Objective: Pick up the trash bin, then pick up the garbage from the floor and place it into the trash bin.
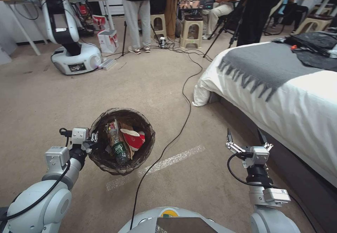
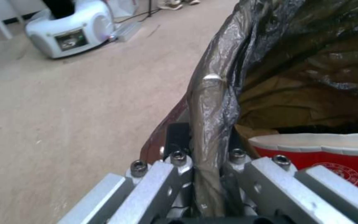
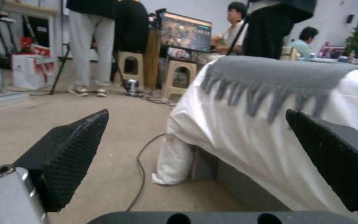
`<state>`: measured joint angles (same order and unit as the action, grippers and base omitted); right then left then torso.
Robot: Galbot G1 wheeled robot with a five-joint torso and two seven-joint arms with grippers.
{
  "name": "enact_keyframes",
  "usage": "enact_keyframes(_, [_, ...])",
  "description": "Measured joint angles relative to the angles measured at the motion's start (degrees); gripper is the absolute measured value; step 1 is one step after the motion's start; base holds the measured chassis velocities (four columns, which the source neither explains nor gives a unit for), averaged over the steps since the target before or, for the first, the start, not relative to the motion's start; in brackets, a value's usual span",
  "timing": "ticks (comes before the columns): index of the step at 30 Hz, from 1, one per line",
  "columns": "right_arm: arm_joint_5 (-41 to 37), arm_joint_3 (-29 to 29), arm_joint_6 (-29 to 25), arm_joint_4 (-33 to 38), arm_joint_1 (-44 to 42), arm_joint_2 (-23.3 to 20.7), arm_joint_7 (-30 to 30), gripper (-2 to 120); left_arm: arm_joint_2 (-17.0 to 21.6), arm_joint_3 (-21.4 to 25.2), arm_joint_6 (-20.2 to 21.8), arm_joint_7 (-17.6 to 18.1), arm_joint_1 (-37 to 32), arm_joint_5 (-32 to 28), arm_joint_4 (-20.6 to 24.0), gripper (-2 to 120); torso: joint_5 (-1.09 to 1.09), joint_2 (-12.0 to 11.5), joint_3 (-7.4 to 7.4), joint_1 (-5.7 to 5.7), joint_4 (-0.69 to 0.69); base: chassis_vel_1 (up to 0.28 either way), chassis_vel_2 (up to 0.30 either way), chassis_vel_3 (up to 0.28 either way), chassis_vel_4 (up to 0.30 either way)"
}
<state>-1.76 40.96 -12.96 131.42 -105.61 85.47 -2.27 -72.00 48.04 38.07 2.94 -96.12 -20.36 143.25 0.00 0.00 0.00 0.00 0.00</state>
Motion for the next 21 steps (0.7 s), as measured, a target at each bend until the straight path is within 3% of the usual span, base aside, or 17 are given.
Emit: enact_keyframes(21, [-0.36,0.27,0.45,-0.47,0.39,-0.34,-0.15,100,-1.02,0.15,0.94,4.97,0.02,-5.36,-0.01,0,0.00,0.00,0.00,0.00,-0.01,0.018,0.017,0.013,0.017])
